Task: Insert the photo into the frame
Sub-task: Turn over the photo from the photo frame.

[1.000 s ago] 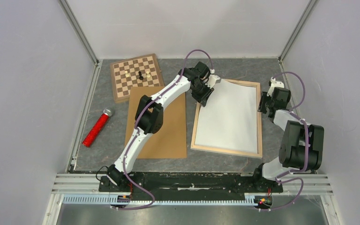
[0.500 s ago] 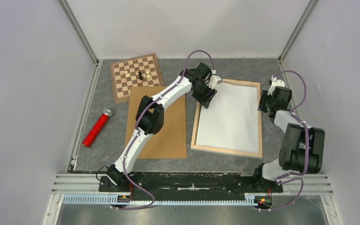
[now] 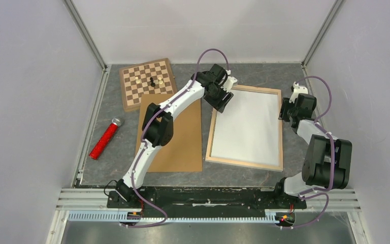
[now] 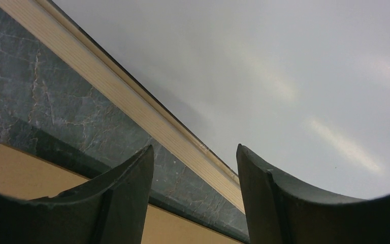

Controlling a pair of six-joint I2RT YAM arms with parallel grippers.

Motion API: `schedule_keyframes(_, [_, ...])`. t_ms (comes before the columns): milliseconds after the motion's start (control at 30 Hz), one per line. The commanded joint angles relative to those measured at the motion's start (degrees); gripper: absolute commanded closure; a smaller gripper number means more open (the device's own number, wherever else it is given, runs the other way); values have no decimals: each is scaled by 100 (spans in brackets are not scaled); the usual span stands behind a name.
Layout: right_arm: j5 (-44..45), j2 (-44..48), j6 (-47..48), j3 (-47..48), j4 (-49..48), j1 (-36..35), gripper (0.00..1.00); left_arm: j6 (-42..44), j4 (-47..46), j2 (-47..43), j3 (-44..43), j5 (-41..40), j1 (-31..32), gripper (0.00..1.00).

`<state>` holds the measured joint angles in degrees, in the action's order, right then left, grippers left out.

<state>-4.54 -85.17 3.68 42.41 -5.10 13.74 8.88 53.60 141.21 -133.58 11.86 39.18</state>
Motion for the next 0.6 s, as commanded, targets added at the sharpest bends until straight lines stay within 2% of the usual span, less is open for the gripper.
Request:
schedule_keyframes(0, [-141, 157, 108, 66, -126, -29, 52, -174, -130, -491, 87, -113, -6, 32])
schedule_keyframes(267, [-246, 307, 420, 4, -291, -475, 50, -300, -604, -1035, 755, -432, -23, 32])
schedule_keyframes(567, [-155, -53, 976, -129, -379, -1328, 50, -423, -894, -1710, 1545, -483, -177, 32])
